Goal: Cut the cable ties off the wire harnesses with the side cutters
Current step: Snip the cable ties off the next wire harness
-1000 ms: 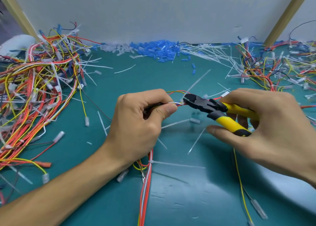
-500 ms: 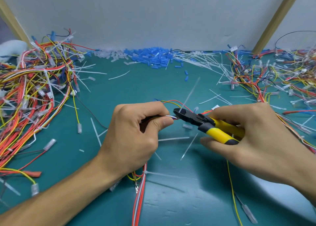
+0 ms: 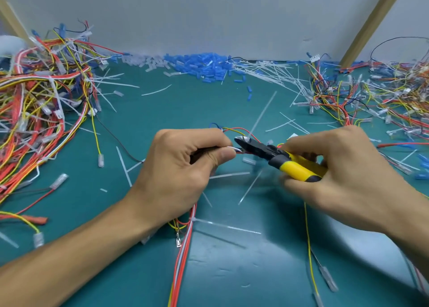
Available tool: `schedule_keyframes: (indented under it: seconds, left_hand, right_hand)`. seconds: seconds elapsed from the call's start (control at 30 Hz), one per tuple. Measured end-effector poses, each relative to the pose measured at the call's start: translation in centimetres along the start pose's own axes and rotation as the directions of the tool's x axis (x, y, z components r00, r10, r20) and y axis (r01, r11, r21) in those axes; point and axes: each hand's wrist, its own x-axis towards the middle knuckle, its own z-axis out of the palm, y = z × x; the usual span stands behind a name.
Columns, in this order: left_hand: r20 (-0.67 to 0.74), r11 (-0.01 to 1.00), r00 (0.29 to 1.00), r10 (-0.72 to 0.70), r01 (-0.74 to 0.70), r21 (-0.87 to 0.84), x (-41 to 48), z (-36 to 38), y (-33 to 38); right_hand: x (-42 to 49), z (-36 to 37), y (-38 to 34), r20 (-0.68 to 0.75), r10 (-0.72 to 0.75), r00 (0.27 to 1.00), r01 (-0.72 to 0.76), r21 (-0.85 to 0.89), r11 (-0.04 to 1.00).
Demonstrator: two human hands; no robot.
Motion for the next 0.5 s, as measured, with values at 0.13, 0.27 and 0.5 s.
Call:
schedule_keyframes:
  seconds: [0.13, 0.27, 0.5]
  left_hand:
    - [0.035, 1.000, 0.999, 0.013, -0.014, 0.020, 0.1, 0.0, 0.1]
    - [0.057, 0.999, 0.998, 0.026, -0.028, 0.024, 0.1, -0.1, 0.1]
    - [0.091, 0.997, 0.994, 0.067, -0.070, 0.021, 0.3, 0.0, 0.0]
  right_hand:
    - [0.2, -0.6, 0.9, 0.023, -0.025, 0.999, 0.027, -0.093, 0.995]
    - [0.3, -0.7, 1.4, 0.059, -0.098, 0.993, 0.104, -0.099, 0.990]
    - [0.4, -1.2, 2.5, 0.102, -0.178, 0.979, 0.187, -0.084, 0.979]
